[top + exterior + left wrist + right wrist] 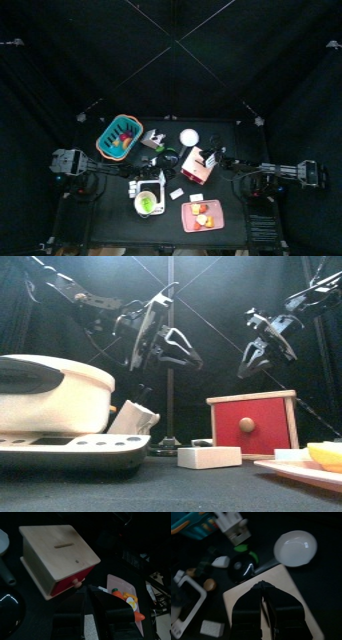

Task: Grab rice

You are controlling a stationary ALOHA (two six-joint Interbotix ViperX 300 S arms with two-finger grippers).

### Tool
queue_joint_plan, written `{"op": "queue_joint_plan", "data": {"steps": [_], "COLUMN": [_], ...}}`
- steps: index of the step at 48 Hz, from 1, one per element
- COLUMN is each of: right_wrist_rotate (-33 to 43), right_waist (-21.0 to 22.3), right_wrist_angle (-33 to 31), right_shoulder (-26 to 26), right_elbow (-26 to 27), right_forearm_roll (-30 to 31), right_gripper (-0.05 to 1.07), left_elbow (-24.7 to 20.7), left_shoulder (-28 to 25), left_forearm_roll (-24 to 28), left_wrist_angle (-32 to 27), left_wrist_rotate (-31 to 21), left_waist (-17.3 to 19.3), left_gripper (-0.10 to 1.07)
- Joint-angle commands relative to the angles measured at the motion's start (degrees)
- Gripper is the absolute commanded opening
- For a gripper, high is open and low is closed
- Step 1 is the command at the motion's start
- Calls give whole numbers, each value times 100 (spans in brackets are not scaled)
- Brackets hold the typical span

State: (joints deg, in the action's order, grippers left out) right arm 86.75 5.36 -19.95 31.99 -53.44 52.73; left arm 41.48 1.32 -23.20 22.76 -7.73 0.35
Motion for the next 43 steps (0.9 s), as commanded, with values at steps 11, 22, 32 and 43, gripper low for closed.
{"op": "queue_joint_plan", "data": {"steps": [11, 22, 32, 43], "right_wrist_rotate": [0, -9, -9, -18], "right_waist": [-1775, -2610, -3059, -3199], "right_wrist_angle": [62, -185, -958, -1485], "right_shoulder": [26, -413, -853, -1134], "right_elbow": [-229, -193, 35, 62], "right_forearm_roll": [-255, -1116, -1257, -1204], "right_gripper": [43, 76, 102, 104], "left_elbow": [562, 1099, 1688, 2241], "left_shoulder": [940, 1696, 2329, 2725], "left_forearm_roll": [422, 677, 773, 800], "left_wrist_angle": [114, 114, 70, 62], "left_wrist_rotate": [18, 18, 26, 18], "left_waist": [-18, 79, 422, 536], "left_gripper": [56, 56, 56, 56]}}
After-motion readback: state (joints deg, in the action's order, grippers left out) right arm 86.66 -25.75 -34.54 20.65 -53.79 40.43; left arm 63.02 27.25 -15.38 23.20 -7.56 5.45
